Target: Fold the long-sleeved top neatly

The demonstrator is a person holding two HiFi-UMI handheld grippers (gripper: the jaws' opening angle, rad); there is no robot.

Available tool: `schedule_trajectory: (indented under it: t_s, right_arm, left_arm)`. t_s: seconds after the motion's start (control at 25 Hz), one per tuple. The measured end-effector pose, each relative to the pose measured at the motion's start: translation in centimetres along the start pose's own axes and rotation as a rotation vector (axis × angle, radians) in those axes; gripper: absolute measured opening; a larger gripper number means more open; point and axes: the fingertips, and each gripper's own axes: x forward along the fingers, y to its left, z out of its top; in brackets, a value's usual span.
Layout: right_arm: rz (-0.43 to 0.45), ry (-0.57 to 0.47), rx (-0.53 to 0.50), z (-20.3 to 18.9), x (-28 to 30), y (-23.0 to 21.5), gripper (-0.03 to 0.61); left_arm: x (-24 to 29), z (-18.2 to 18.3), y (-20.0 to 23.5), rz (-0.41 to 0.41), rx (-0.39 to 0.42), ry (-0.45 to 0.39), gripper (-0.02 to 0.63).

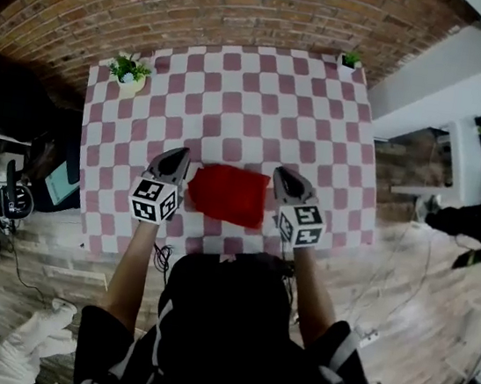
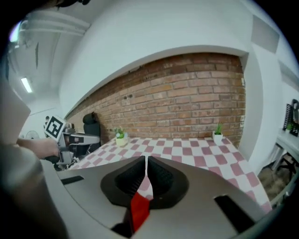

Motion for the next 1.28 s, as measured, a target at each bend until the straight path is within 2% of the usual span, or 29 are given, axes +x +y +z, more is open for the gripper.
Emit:
schedule_trajectory:
  t_s: [0.24, 0.32, 0.4, 0.56, 0.72, 0.96, 1.28]
  right_arm:
    - [-0.019, -0.239, -0.061, 9.9, -4.8, 2.5, 0.015]
    - [-0.039, -0.293, -0.068, 11.6, -6.7, 3.3, 0.015]
    - [-0.059, -0.321, -0.061, 11.9, -8.2, 4.2, 0.015]
    - [-0.070, -0.339, -0.039, 10.3, -9.6, 5.8, 0.015]
    - [-0.072, -0.338, -0.009, 9.4, -9.9, 6.5, 0.012]
    - [-0.062, -0.339, -0.026, 10.0, -9.6, 6.9, 0.008]
    - [-0.055, -0.341, -0.031, 10.1, -9.3, 7.1, 0.008]
  left_arm:
    - [-6.6, 10.5, -4.2, 0.086, 0.084, -0.304, 0.006]
    - [-8.9, 12.2, -5.9, 0.118, 0.104, -0.368, 0.006]
    - [-10.4, 12.4, -7.3, 0.135, 0.111, -0.401, 0.006]
    - [-11.2, 11.0, -8.9, 0.161, 0.072, -0.433, 0.006]
    - [-11.1, 9.4, -9.0, 0.151, 0.075, -0.399, 0.006]
    - [-11.5, 10.5, -8.6, 0.162, 0.043, -0.433, 0.006]
    - [-11.6, 9.4, -8.3, 0.157, 0.080, -0.401, 0.006]
